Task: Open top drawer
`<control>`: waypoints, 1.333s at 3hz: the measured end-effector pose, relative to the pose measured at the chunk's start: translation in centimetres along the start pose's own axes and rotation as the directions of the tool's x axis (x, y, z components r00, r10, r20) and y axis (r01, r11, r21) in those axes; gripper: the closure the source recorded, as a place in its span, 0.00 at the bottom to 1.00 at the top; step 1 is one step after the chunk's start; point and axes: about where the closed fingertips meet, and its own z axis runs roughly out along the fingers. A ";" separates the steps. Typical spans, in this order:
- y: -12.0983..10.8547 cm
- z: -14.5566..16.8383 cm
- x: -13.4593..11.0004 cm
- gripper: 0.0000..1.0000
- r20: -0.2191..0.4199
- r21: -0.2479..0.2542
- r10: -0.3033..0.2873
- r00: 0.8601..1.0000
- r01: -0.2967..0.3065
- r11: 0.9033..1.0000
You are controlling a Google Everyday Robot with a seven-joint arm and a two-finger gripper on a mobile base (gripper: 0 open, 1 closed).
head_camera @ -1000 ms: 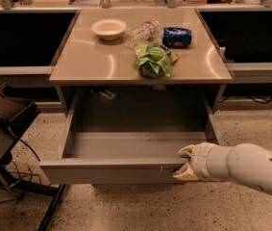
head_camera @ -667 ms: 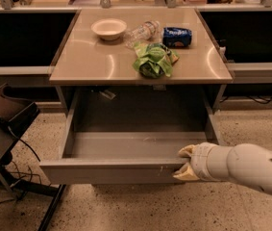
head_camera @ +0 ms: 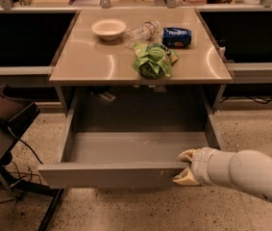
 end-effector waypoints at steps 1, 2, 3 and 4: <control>1.0 -0.3 0.0 1.00 0.009 0.006 0.011 1.000 -0.011 1.000; 0.9 -0.5 -0.1 1.00 0.009 0.006 0.011 1.000 -0.011 1.000; 1.5 -0.7 0.0 1.00 0.015 0.010 0.018 1.000 -0.019 1.000; 1.5 -0.8 -0.1 1.00 0.015 0.010 0.019 1.000 -0.019 1.000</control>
Offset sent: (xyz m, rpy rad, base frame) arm -0.1757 0.0113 -0.0325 0.1811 -0.0516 -0.1281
